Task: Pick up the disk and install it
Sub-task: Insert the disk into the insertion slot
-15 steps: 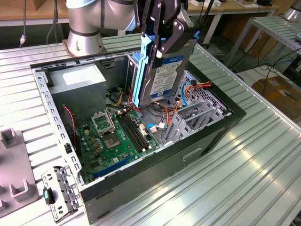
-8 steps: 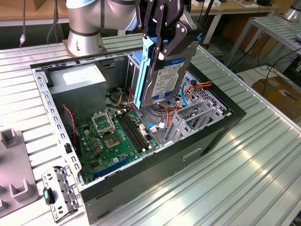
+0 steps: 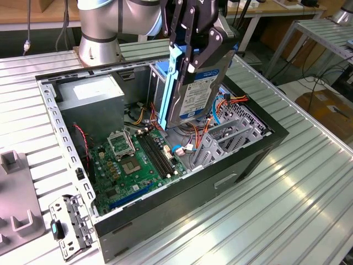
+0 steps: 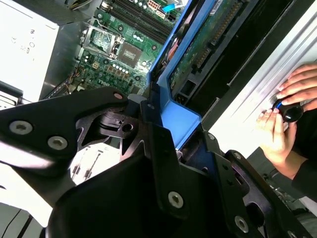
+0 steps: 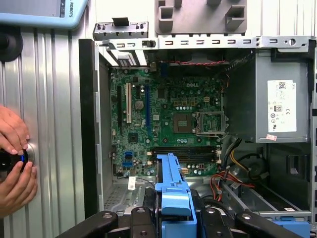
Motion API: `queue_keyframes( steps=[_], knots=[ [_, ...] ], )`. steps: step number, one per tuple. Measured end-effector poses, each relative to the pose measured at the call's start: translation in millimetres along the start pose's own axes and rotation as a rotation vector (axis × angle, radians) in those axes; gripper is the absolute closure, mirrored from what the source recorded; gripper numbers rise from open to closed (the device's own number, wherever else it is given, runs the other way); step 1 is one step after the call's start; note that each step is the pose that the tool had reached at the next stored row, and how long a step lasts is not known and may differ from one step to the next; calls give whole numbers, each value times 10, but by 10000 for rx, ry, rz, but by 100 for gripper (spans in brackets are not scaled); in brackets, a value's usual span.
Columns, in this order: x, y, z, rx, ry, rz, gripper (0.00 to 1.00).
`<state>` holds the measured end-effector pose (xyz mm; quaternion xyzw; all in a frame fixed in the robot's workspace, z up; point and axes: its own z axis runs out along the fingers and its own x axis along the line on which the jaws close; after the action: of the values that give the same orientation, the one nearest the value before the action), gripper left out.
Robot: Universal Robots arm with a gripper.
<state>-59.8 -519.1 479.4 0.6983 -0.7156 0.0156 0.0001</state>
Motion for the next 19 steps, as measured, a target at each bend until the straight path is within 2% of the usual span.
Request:
queue_keyframes(
  steps=[10, 13, 15, 17, 19],
  knots=[
    [4, -15, 1, 0, 1, 0, 63],
    [80, -25, 7, 0, 1, -1, 63],
    [118, -87, 22, 1, 4, 0, 63],
    [119, -239, 43, 1, 23, -1, 63],
    [117, -334, 56, 2, 29, -1, 63]
  ],
)
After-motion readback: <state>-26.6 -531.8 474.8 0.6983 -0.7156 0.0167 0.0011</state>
